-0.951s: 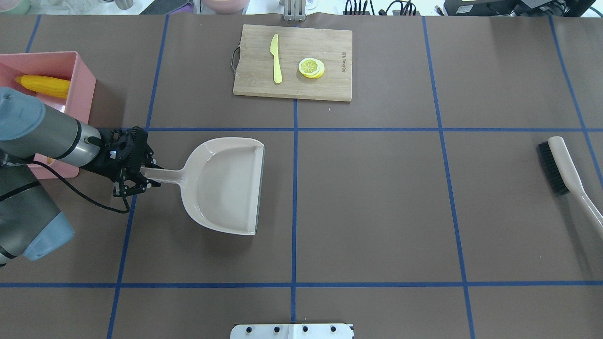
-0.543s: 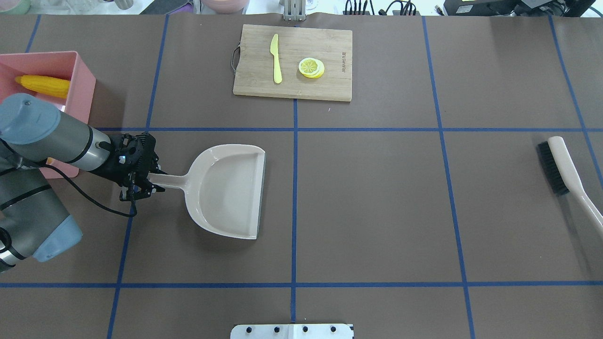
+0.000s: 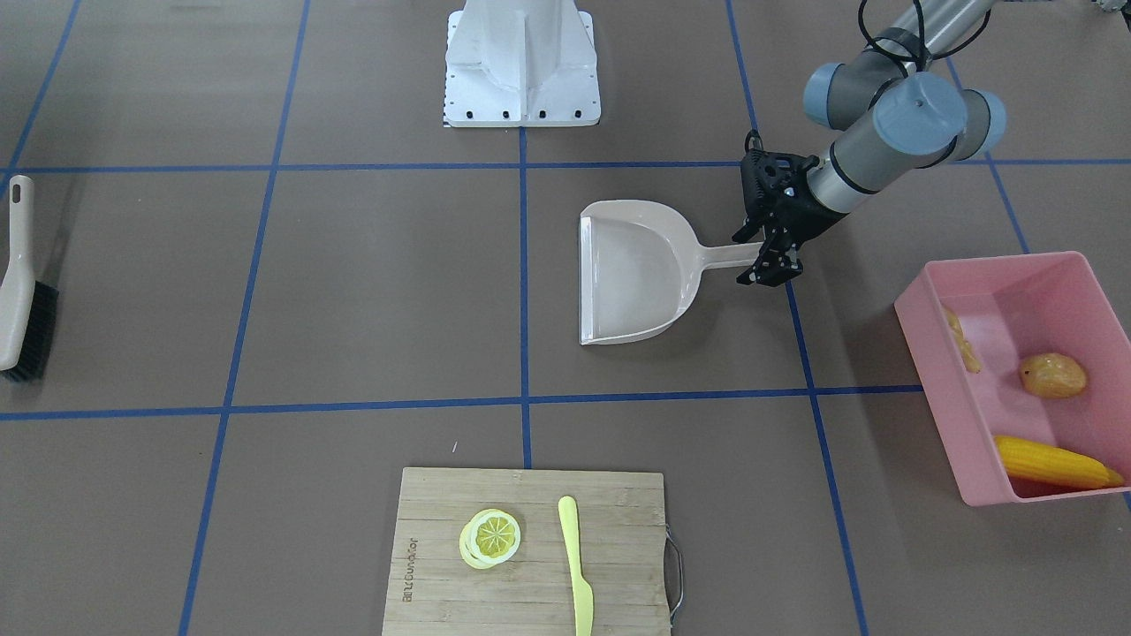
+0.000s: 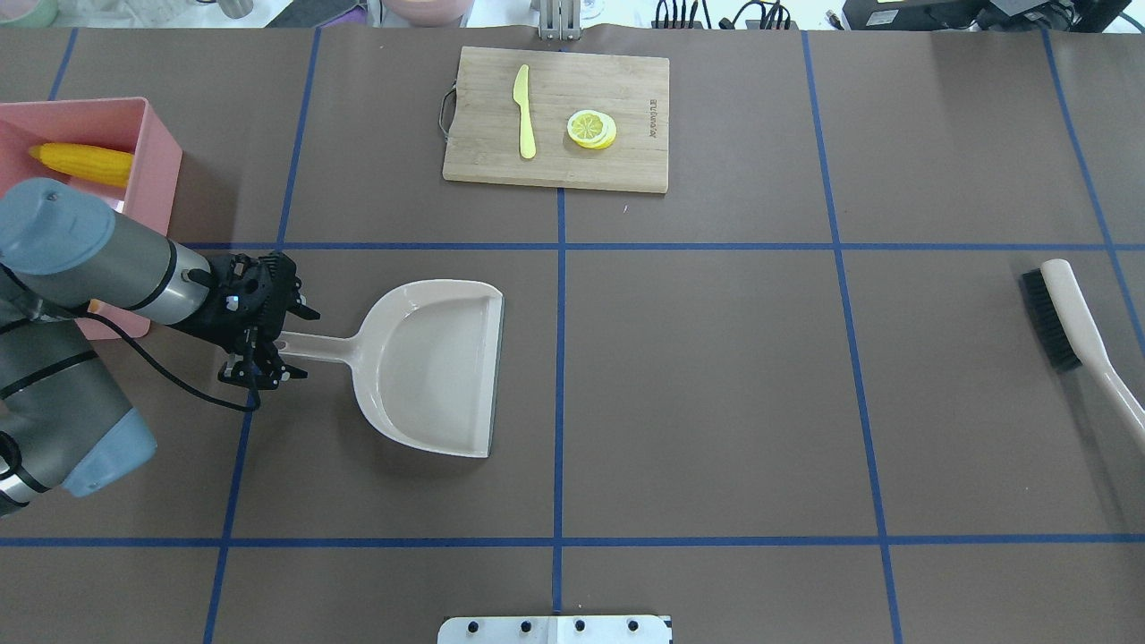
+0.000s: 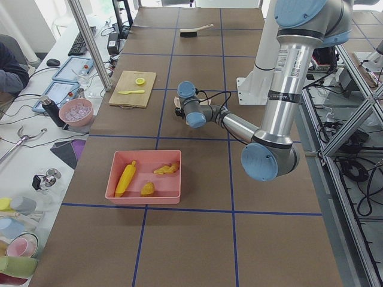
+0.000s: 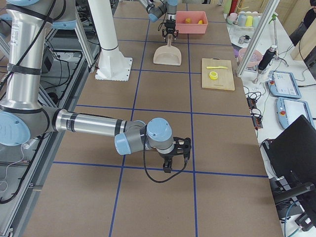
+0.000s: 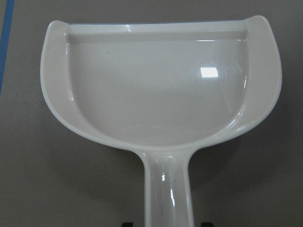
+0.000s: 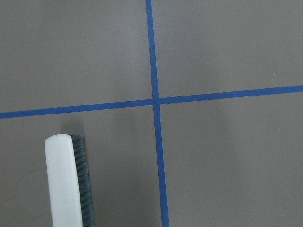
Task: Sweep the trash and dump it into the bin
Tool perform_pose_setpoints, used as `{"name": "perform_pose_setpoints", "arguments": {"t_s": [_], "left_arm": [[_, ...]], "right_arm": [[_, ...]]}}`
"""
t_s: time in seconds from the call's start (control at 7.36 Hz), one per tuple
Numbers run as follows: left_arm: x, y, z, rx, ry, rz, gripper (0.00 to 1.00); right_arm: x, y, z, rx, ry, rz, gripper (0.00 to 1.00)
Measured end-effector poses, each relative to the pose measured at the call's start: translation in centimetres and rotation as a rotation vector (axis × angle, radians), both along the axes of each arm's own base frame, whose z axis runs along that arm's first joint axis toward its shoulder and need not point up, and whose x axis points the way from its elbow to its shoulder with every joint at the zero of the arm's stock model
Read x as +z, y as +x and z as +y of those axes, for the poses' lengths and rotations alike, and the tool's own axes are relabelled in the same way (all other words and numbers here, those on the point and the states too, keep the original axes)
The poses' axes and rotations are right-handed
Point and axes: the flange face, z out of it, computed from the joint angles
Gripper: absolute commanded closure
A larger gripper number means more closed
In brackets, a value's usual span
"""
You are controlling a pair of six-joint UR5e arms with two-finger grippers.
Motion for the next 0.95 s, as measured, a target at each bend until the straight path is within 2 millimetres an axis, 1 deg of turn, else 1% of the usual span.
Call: {"name": "perform_pose_setpoints", "arguments": {"t_s": [0.14, 0.27, 0.41, 0.54, 0.68, 0.82, 0.95], "left_arm": [[0.0, -1.9, -0.5, -0.028, 0.002, 0.003, 0.02], [0.4, -4.6, -0.6, -0.065, -0.001, -0.004, 0.02], [1.4, -8.0, -0.9, -0.118, -0.018, -0.021, 0.02], [3.4, -12.4, -1.2, -0.193, -0.061, -0.061, 0.02], [5.6, -17.9, -1.7, -0.297, -0.156, -0.124, 0.02], [7.7, -23.2, -1.6, -0.408, -0.318, -0.181, 0.02], [9.9, -27.5, -0.8, -0.526, -0.526, -0.215, 0.02]], "right_arm": [[-0.4, 0.0, -0.3, 0.004, -0.009, 0.0, 0.0], [-1.4, 0.0, -1.6, 0.006, -0.052, -0.001, 0.0], [-3.4, 0.0, -3.7, 0.007, -0.116, 0.002, 0.0], [-5.0, 0.0, -5.1, 0.008, -0.167, 0.012, 0.0], [-5.5, 0.1, -5.4, 0.008, -0.19, 0.023, 0.0], [-5.6, 0.2, -5.3, 0.005, -0.198, 0.032, 0.0], [-5.4, 0.2, -4.9, 0.002, -0.194, 0.036, 0.0]]}}
